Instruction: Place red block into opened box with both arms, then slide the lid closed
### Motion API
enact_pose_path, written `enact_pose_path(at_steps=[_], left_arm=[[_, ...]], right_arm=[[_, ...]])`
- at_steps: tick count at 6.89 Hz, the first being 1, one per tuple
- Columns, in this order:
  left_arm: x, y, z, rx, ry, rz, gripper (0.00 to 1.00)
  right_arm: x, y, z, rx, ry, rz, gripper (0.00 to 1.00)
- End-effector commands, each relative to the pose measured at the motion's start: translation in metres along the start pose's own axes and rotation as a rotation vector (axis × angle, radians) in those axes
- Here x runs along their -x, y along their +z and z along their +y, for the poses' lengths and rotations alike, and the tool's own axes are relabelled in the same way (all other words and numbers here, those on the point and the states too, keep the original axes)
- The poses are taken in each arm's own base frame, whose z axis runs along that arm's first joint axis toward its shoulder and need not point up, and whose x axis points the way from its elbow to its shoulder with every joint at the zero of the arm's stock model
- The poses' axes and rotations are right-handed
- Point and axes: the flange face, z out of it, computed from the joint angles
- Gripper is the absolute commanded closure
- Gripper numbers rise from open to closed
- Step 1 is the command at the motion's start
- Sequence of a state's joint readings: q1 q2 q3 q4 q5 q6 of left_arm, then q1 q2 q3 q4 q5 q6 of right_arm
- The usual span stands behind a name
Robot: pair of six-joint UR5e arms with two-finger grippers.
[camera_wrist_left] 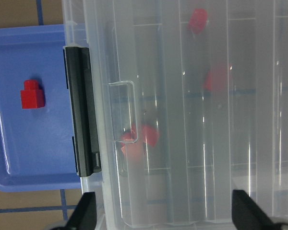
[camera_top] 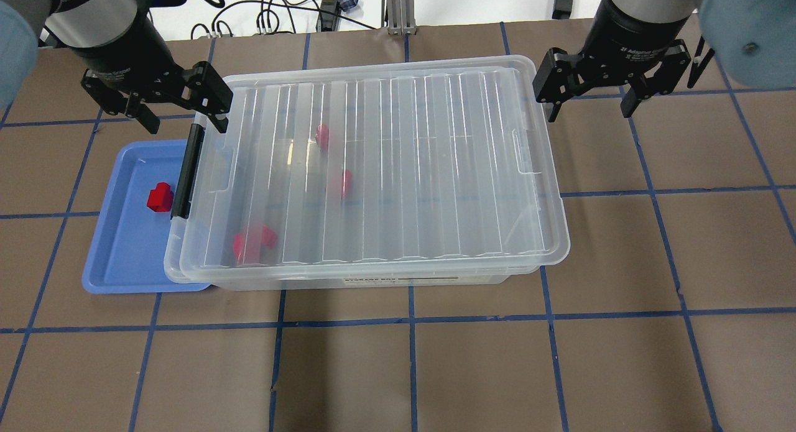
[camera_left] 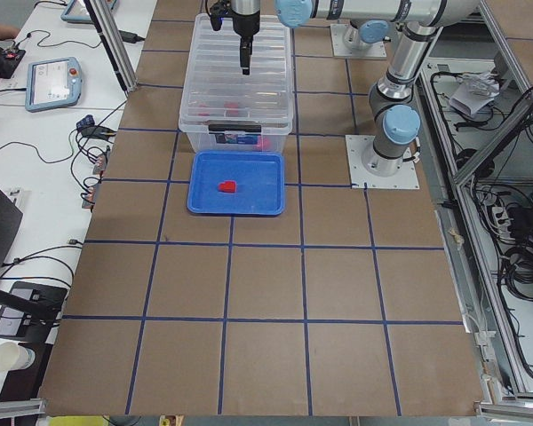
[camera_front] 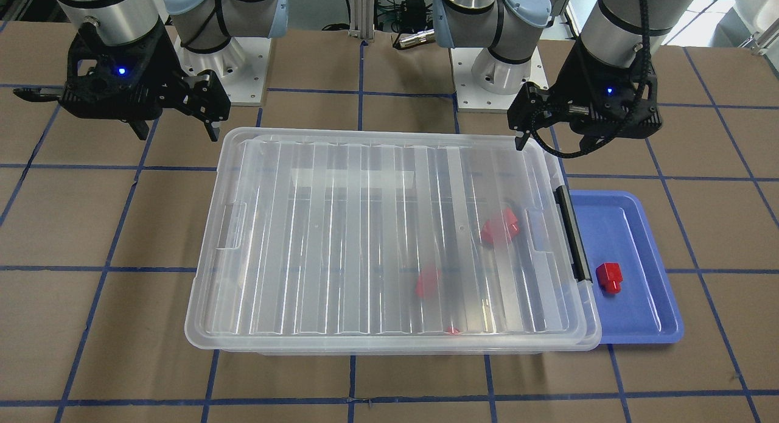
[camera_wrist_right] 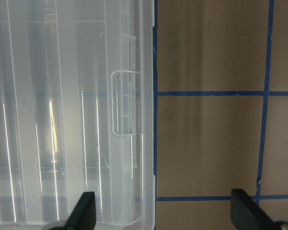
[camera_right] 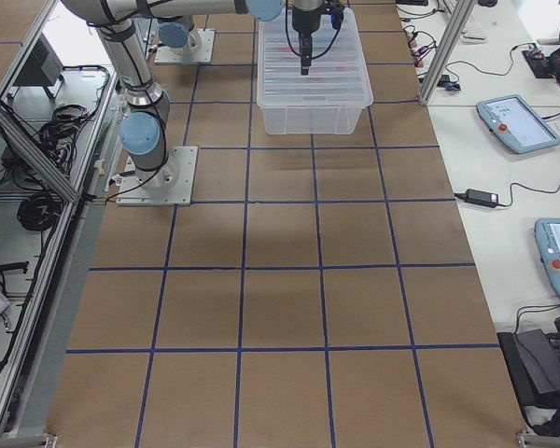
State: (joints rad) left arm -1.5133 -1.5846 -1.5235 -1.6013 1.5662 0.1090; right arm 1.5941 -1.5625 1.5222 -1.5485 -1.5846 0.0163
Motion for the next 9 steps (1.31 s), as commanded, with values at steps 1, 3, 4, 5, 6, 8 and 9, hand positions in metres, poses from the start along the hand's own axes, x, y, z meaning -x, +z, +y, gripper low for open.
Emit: enact_pose_path(at_steps=[1, 3, 4, 5, 6, 8, 9], left_arm=[[-0.001, 0.000, 0.001, 0.000, 0.001, 0.002, 0.00], [-0.001, 0.001, 0.001, 0.001, 0.001, 0.002, 0.00], [-0.001, 0.001, 0.001, 0.001, 0.001, 0.002, 0.00], [-0.001, 0.000, 0.000, 0.000, 0.001, 0.002, 0.00], [0.000, 0.001, 0.000, 0.001, -0.001, 0.000, 0.00], [-0.001, 0.001, 0.000, 0.001, -0.001, 0.002, 0.00], [0.000, 0.002, -0.001, 0.003, -0.001, 0.002, 0.00]], right_arm=[[0.000, 0.002, 0.000, -0.002, -0.001, 0.001, 0.00], [-0.001, -0.001, -0.001, -0.005, 0.002, 0.000, 0.00], [-0.001, 0.002, 0.000, -0.002, 0.002, -0.002, 0.00], [-0.004, 0.002, -0.001, 0.003, 0.007, -0.009, 0.00], [-0.005, -0.002, -0.002, -0.006, 0.010, -0.015, 0.00], [-0.002, 0.028, -0.015, -0.003, 0.002, -0.018, 0.00], [-0.001, 0.048, -0.018, -0.006, -0.002, -0.017, 0.00]])
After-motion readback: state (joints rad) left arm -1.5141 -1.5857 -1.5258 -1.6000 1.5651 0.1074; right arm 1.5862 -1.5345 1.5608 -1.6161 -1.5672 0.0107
